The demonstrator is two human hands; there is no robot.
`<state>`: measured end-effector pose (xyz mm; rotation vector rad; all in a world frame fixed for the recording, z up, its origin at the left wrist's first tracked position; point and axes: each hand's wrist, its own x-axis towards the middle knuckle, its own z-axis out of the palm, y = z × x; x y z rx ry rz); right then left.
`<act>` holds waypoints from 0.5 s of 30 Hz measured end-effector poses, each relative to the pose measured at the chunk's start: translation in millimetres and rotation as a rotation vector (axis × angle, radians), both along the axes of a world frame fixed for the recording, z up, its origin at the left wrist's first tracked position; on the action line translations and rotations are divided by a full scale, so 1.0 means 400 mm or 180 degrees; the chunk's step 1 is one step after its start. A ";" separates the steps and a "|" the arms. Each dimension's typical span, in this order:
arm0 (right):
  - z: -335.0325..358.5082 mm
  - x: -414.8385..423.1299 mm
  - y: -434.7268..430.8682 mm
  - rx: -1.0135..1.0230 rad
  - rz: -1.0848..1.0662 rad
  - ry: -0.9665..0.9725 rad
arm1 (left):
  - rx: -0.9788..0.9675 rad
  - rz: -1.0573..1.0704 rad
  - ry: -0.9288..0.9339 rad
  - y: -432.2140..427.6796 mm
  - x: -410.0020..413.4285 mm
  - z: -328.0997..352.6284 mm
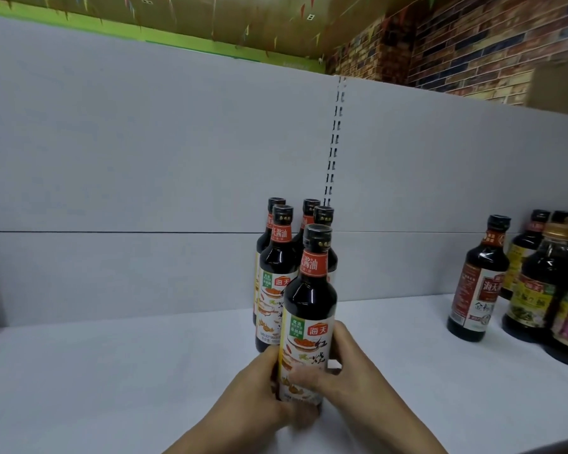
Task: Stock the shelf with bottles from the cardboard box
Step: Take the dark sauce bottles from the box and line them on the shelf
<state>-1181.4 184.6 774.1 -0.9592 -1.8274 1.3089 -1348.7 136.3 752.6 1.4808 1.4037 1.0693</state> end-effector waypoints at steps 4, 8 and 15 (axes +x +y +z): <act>-0.010 0.010 0.014 0.0174 0.0024 -0.0578 | 0.0061 0.0249 0.0027 0.008 0.002 -0.019; -0.013 0.015 0.031 0.0308 0.0014 -0.0758 | 0.0108 0.0363 0.0121 0.015 0.015 -0.023; -0.014 0.040 0.058 0.0480 0.0001 -0.0927 | 0.0246 0.0390 0.0437 0.029 0.039 -0.005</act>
